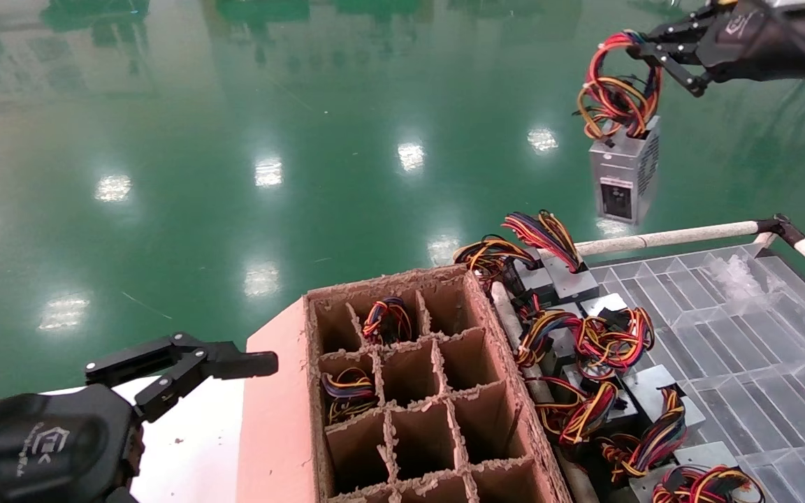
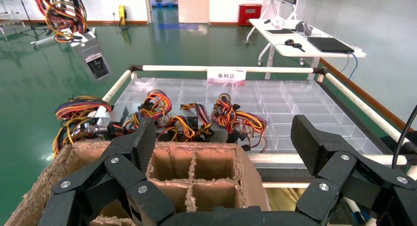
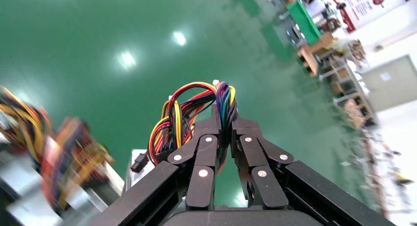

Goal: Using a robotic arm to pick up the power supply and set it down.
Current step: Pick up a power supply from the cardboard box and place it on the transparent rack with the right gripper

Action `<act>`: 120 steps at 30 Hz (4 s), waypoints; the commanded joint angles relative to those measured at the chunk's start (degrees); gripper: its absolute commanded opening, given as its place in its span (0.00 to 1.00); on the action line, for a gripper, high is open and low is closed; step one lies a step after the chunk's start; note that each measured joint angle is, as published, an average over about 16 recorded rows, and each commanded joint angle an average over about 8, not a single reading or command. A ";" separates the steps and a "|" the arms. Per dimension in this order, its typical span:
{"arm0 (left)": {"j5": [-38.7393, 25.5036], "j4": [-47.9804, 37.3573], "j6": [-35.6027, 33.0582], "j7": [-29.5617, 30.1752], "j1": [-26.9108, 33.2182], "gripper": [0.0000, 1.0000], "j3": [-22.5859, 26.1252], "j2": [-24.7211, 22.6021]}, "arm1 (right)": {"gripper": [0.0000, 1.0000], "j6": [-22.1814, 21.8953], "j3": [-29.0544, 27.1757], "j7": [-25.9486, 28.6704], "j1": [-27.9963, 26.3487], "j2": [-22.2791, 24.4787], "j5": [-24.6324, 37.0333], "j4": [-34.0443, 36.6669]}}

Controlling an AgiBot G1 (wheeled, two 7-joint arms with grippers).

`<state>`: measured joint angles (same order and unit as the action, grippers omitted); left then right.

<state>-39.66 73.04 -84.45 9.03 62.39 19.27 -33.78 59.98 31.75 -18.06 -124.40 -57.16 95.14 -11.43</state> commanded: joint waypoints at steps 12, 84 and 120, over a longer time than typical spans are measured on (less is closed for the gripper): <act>0.01 0.00 0.01 -0.01 0.00 1.00 0.02 0.01 | 0.00 -9.38 3.53 -9.87 -0.02 -5.06 5.67 6.96; 0.07 0.00 0.04 -0.05 0.03 1.00 0.11 0.04 | 0.00 -19.91 5.05 -13.63 9.89 -2.50 7.84 11.77; 0.10 -0.01 0.07 -0.08 0.03 1.00 0.15 0.06 | 0.57 -23.60 4.84 -12.61 13.48 -8.07 7.50 11.33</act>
<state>-39.55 73.03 -84.39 8.96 62.42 19.41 -33.72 36.51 36.60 -30.65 -111.14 -65.08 102.65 -0.14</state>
